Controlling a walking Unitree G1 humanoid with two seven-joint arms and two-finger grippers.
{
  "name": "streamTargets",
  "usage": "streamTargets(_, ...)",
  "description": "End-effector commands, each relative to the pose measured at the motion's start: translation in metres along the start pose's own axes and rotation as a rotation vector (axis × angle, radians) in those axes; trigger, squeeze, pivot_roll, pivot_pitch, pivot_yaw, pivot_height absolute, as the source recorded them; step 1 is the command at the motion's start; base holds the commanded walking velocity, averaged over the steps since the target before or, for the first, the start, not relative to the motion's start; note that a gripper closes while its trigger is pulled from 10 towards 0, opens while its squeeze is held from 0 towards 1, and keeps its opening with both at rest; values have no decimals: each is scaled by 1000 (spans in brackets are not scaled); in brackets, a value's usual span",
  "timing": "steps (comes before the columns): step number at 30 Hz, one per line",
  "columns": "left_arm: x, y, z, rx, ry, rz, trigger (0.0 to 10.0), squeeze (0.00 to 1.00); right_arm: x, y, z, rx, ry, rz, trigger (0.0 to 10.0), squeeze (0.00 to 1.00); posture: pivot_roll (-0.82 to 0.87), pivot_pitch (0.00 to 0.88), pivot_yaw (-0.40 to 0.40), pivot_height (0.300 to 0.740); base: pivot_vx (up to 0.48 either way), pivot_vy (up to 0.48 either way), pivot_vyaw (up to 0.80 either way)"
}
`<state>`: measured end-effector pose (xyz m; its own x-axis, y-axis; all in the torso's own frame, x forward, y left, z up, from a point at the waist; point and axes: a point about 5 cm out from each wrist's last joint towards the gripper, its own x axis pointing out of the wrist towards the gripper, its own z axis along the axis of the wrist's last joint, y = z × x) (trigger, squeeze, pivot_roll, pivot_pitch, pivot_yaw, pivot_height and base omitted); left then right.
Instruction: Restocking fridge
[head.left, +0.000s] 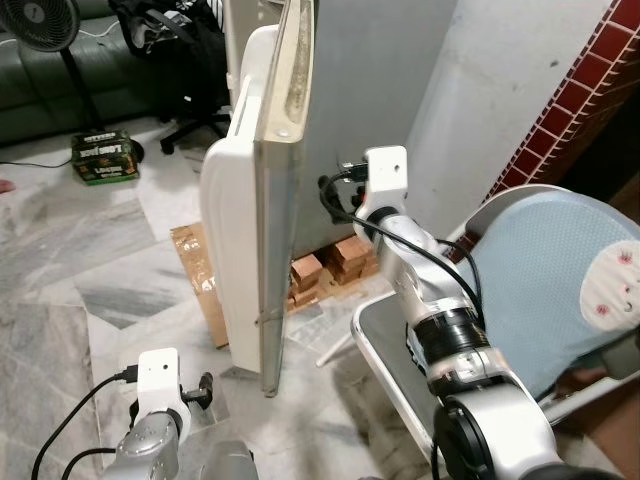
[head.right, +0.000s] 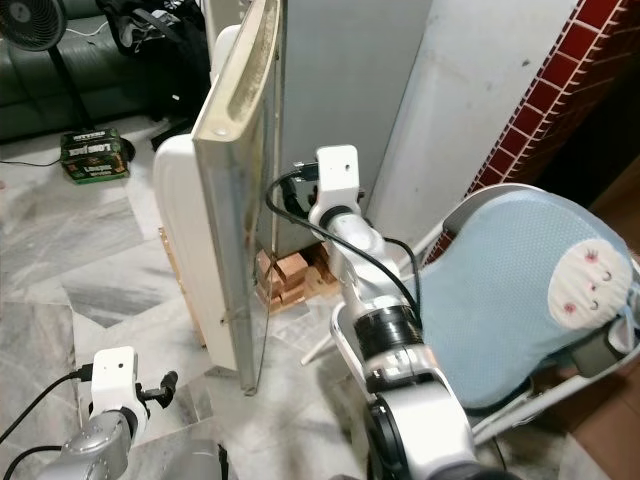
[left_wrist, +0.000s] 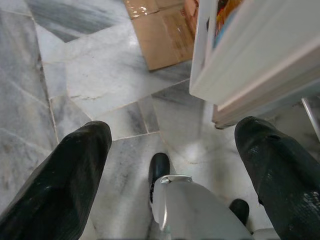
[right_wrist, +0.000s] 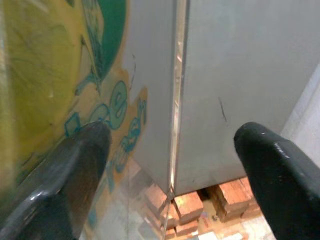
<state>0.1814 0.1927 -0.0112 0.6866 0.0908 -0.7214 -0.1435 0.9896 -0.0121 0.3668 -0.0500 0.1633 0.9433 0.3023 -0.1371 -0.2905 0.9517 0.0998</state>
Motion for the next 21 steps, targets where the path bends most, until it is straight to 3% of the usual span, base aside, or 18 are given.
streamTargets(1, 3, -4, 0, 19, 23, -32, 10000, 0, 4, 22, 15, 6, -19, 48, 10000, 0, 120, 0, -49, 740, 0, 0, 0)
streamTargets(2, 3, -4, 0, 19, 23, -32, 10000, 0, 4, 22, 15, 6, -19, 48, 10000, 0, 120, 0, -49, 740, 0, 0, 0)
streamTargets(6, 5, -7, 2, 35, 19, -34, 10000, 0, -3, 50, 25, 36, -43, 230, 10000, 0, 122, 0, -57, 740, 0, 0, 0)
streamTargets(8, 5, -8, 3, 30, 25, -38, 10000, 0, -31, 74, 44, 153, -91, 630, 10000, 0, 120, 0, -64, 740, 0, 0, 0)
streamTargets(9, 5, -8, 3, 30, 25, -38, 10000, 0, -31, 74, 44, 153, -91, 630, 10000, 0, 120, 0, -64, 740, 0, 0, 0)
streamTargets(10, 6, -9, 4, 27, 33, -43, 10000, 0, -68, 77, 55, 188, -127, 985, 10000, 0, 113, 0, -65, 740, 0, 0, 0)
streamTargets(11, 7, -10, 4, 26, 37, -49, 10000, 0, -94, 65, 59, 174, -161, 1163, 10000, 0, 111, 0, -68, 740, 0, 0, 0)
streamTargets(12, 7, -9, 5, 24, 39, -52, 10000, 0, -102, 58, 60, 154, -177, 1208, 10000, 0, 106, 0, -67, 740, 0, 0, 0)
streamTargets(13, 7, -9, 5, 24, 39, -52, 10000, 0, -102, 58, 60, 154, -177, 1208, 10000, 0, 106, 0, -67, 740, 0, 0, 0)
streamTargets(14, 8, -9, 5, 23, 41, -56, 10000, 0, -102, 51, 59, 68, -150, 1148, 10000, 0, 90, 0, -62, 740, 0, 0, 0)
streamTargets(19, 10, -9, 5, 32, 43, -66, 10000, 0, -87, 50, 58, 51, -139, 1008, 10000, 0, 88, 0, -62, 740, 0, 0, 0)
streamTargets(21, 12, -9, 5, 48, 42, -70, 10000, 0, -68, 42, 34, -51, -69, 839, 10000, 0, 94, 0, -58, 740, 0, 0, 0)
